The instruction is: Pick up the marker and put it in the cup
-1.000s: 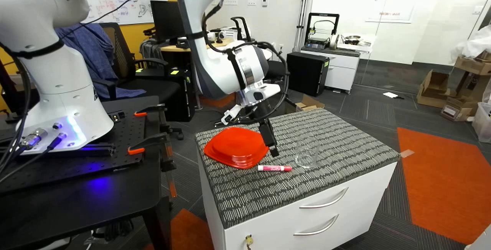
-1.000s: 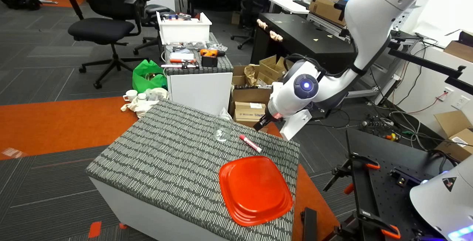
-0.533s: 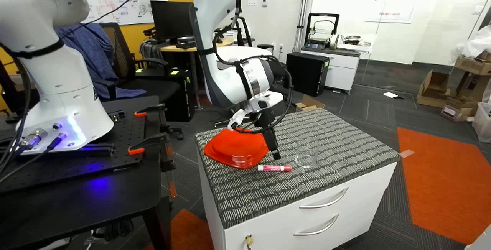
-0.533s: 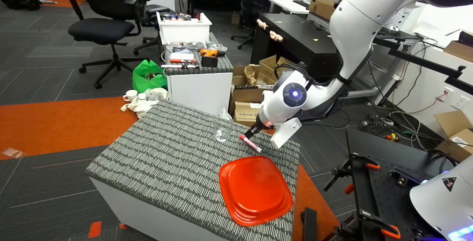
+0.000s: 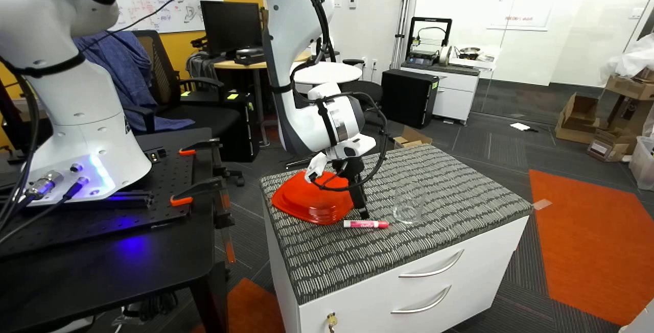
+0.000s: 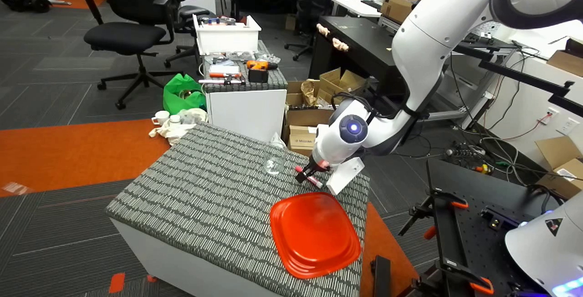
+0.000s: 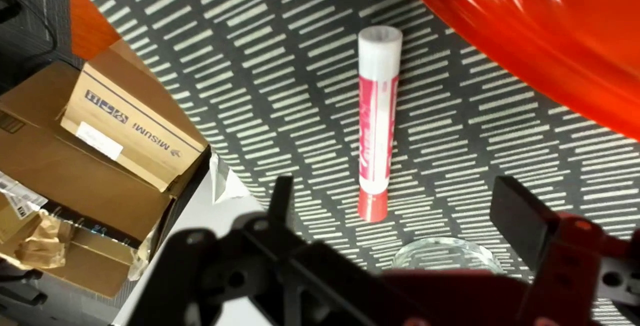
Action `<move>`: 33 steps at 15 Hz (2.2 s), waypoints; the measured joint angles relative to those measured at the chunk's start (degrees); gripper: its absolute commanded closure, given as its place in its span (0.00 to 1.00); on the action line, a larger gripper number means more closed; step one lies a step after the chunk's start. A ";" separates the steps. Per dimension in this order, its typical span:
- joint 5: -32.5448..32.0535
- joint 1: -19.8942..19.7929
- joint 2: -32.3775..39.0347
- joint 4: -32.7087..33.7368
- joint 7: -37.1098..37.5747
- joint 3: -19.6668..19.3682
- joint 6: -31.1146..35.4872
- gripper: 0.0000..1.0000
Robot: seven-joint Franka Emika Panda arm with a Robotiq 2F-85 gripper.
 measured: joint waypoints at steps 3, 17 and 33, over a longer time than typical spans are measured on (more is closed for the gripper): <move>1.48 -0.06 2.31 1.88 -0.10 0.02 0.00 0.00; 9.19 -1.11 7.91 7.84 -3.97 0.43 2.71 0.81; 12.70 -3.63 1.43 0.80 -5.24 0.80 3.04 0.95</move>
